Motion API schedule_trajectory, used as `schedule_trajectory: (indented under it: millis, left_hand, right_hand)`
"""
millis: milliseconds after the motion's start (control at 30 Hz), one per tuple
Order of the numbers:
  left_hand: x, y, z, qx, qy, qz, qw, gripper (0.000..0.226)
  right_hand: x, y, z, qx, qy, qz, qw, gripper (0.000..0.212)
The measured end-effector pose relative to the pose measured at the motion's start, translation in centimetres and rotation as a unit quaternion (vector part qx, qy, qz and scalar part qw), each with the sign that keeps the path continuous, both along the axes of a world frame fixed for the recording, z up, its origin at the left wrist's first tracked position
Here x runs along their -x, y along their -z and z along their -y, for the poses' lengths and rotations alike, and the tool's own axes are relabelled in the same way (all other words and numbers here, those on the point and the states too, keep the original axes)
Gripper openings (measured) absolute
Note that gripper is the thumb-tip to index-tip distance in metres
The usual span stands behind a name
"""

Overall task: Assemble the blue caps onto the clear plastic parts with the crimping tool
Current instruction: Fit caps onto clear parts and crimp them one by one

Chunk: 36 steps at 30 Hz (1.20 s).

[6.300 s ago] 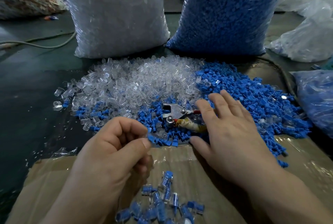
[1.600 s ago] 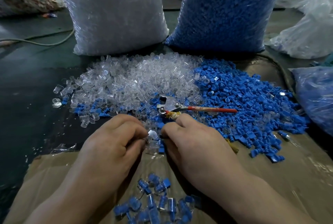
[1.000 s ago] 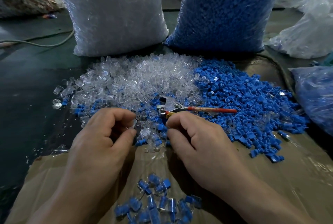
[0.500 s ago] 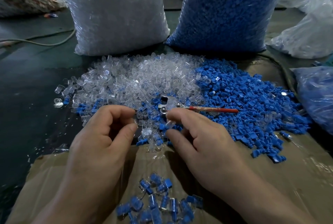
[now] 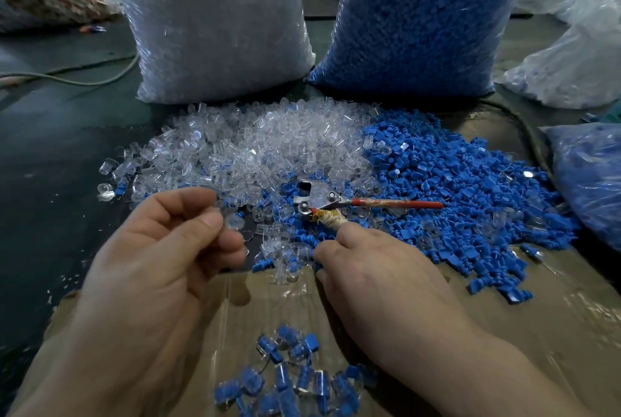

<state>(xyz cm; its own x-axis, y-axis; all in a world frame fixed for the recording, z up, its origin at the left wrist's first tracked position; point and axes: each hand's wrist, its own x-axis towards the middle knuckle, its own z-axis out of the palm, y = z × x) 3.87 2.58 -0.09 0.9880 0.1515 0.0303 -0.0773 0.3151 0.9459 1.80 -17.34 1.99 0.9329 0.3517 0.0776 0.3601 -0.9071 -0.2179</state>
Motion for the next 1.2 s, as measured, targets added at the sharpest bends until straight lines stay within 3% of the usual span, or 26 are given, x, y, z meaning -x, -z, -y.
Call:
schedule_trajectory:
  millis: [167, 267, 400, 467, 567, 700, 833, 1000, 1200]
  left_hand:
    - [-0.4, 0.0, -0.8, 0.048, 0.030, -0.003, 0.998, 0.019]
    - [0.0, -0.1, 0.1, 0.053, 0.059, -0.013, 0.997, 0.016]
    - [0.6, -0.1, 1.3, 0.052, 0.083, -0.028, 0.995, 0.013]
    - [0.8, -0.1, 1.6, 0.037, 0.087, -0.046, 0.994, 0.005]
    - [1.3, 0.0, 1.7, -0.054, 0.096, -0.066, 0.992, 0.006]
    - [1.9, 0.0, 2.1, -0.168, 0.092, -0.047, 0.980, 0.025]
    - [2.2, 0.3, 2.6, -0.245, 0.093, 0.007, 0.965, 0.016]
    - [2.5, 0.0, 2.8, -0.239, 0.086, 0.016, 0.967, 0.034]
    - [2.3, -0.2, 3.0, -0.221, 0.070, 0.015, 0.973, 0.034]
  right_hand:
    - [0.4, -0.4, 0.3, -0.027, -0.006, 0.001, 1.000, 0.015]
    - [0.7, -1.0, 0.6, -0.110, 0.017, -0.020, 0.994, 0.006]
    - [0.6, -1.1, 0.7, -0.208, 0.061, -0.058, 0.974, 0.016]
    - [0.6, -1.0, 0.7, -0.265, 0.071, -0.070, 0.959, 0.017]
    - [0.7, -0.9, 0.7, -0.341, 0.070, -0.069, 0.935, 0.012]
    - [1.0, -0.8, 0.2, -0.308, 0.010, 0.012, 0.951, 0.014]
    - [1.0, -0.5, 0.1, -0.262, -0.018, 0.044, 0.964, 0.017]
    - [1.0, -0.3, 0.0, -0.262, -0.011, 0.097, 0.960, 0.017]
    - [1.4, -0.5, 0.0, -0.268, -0.019, 0.137, 0.954, 0.017]
